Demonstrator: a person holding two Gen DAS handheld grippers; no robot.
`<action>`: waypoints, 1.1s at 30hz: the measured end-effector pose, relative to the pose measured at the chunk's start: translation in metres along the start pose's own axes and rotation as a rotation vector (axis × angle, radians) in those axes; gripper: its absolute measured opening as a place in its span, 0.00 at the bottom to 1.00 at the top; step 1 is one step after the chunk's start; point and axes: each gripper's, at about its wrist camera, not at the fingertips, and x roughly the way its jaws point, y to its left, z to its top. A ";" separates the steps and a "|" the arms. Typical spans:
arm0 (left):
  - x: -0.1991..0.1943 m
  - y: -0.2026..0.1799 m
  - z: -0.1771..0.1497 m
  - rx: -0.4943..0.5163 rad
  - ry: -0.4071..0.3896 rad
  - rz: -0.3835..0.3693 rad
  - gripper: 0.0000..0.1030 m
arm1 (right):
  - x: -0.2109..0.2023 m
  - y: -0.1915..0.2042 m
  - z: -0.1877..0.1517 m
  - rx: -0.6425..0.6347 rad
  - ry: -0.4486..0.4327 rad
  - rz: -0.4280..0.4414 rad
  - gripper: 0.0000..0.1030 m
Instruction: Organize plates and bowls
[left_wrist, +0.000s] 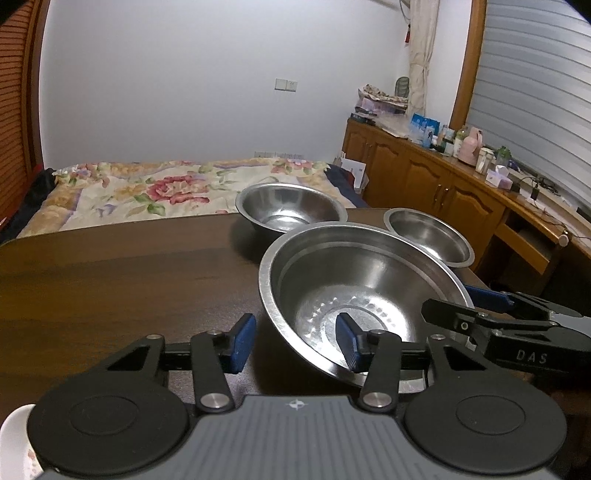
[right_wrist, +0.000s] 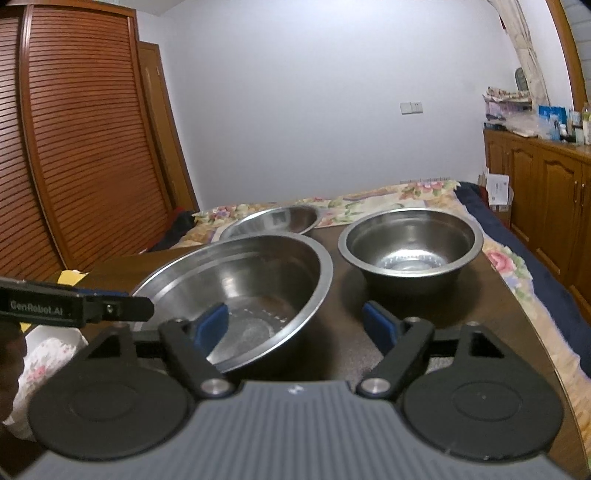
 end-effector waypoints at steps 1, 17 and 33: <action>0.001 0.000 -0.001 -0.002 0.003 -0.001 0.49 | 0.001 -0.001 0.000 0.007 0.005 0.002 0.74; 0.006 -0.001 -0.001 -0.020 0.019 -0.010 0.29 | 0.008 -0.006 0.003 0.074 0.047 0.060 0.32; -0.022 -0.007 -0.010 -0.022 -0.009 -0.052 0.27 | -0.010 -0.013 -0.005 0.162 0.046 0.098 0.28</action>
